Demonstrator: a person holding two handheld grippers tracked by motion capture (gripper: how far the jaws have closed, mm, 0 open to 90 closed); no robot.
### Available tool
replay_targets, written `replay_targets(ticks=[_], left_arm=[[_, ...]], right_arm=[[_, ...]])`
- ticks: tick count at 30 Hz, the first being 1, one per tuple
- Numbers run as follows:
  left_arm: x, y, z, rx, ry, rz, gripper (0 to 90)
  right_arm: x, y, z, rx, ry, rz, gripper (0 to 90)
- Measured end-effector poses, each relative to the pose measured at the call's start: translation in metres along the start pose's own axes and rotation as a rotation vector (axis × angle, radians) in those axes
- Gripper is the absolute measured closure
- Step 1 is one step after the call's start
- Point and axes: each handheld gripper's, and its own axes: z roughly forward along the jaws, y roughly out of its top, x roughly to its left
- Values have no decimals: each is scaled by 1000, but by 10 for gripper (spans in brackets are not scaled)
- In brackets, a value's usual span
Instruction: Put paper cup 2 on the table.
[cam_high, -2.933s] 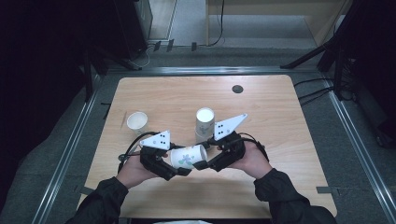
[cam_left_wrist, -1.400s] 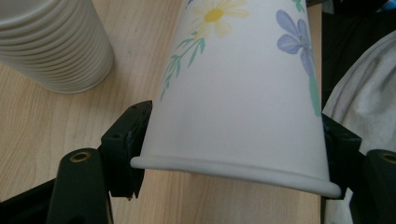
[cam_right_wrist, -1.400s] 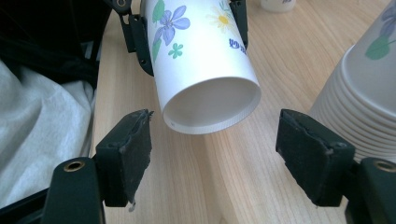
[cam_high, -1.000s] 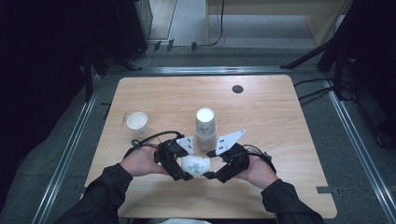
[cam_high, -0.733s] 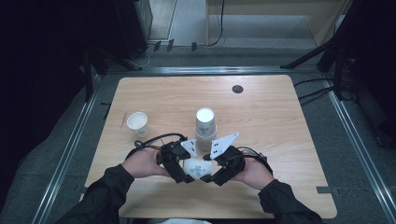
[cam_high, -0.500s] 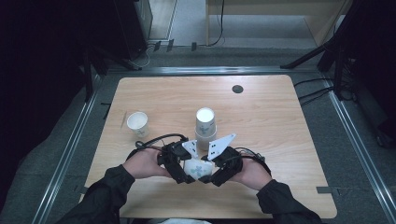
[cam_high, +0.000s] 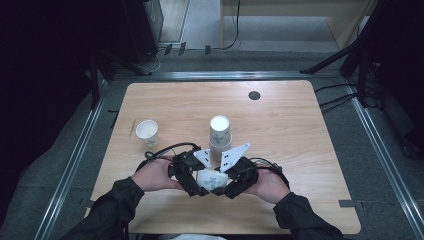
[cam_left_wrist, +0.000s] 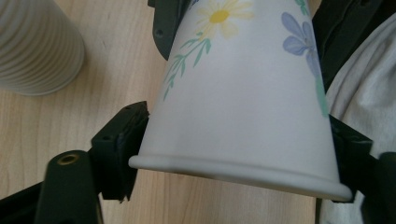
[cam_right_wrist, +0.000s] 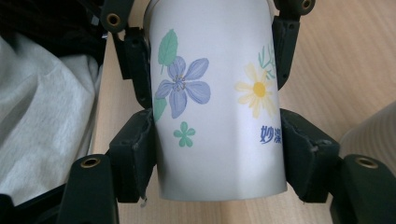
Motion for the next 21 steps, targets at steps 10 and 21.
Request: replay_targets(ticks=[10,21], left_arm=[[7,-11,-17,-133,17,-22,144],[9,-24,-33,-271,-5,-50,151]], right_arm=[[-6,-2,-21,-73,-22,21,341],[-10,-5,-40,-136,-24,34,340]])
